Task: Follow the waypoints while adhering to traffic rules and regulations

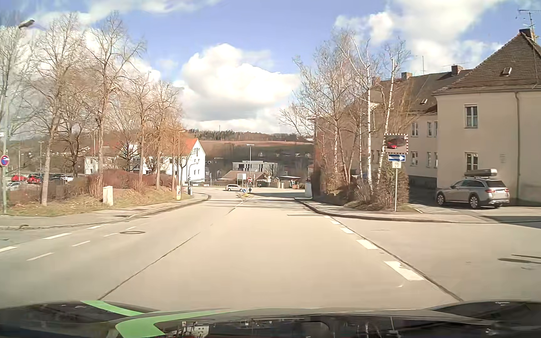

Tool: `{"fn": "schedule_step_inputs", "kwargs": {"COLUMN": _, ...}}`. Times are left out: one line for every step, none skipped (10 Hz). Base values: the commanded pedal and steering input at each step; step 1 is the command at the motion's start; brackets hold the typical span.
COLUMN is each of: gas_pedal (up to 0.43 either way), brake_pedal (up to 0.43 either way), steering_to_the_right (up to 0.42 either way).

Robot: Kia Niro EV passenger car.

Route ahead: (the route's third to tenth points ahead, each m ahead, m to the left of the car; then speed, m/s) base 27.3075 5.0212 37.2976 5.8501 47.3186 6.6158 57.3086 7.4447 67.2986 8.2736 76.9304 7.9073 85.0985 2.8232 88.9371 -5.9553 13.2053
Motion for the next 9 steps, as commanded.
{"fn": "schedule_step_inputs", "kwargs": {"gas_pedal": 0.000, "brake_pedal": 0.171, "steering_to_the_right": -0.003}}
{"fn": "schedule_step_inputs", "kwargs": {"gas_pedal": 0.000, "brake_pedal": 0.171, "steering_to_the_right": -0.003}}
{"fn": "schedule_step_inputs", "kwargs": {"gas_pedal": 0.000, "brake_pedal": 0.171, "steering_to_the_right": -0.003}}
{"fn": "schedule_step_inputs", "kwargs": {"gas_pedal": 0.000, "brake_pedal": 0.159, "steering_to_the_right": -0.001}}
{"fn": "schedule_step_inputs", "kwargs": {"gas_pedal": 0.000, "brake_pedal": 0.159, "steering_to_the_right": 0.001}}
{"fn": "schedule_step_inputs", "kwargs": {"gas_pedal": 0.000, "brake_pedal": 0.165, "steering_to_the_right": 0.003}}
{"fn": "schedule_step_inputs", "kwargs": {"gas_pedal": 0.000, "brake_pedal": 0.171, "steering_to_the_right": 0.003}}
{"fn": "schedule_step_inputs", "kwargs": {"gas_pedal": 0.000, "brake_pedal": 0.183, "steering_to_the_right": 0.003}}
{"fn": "schedule_step_inputs", "kwargs": {"gas_pedal": 0.000, "brake_pedal": 0.189, "steering_to_the_right": 0.004}}
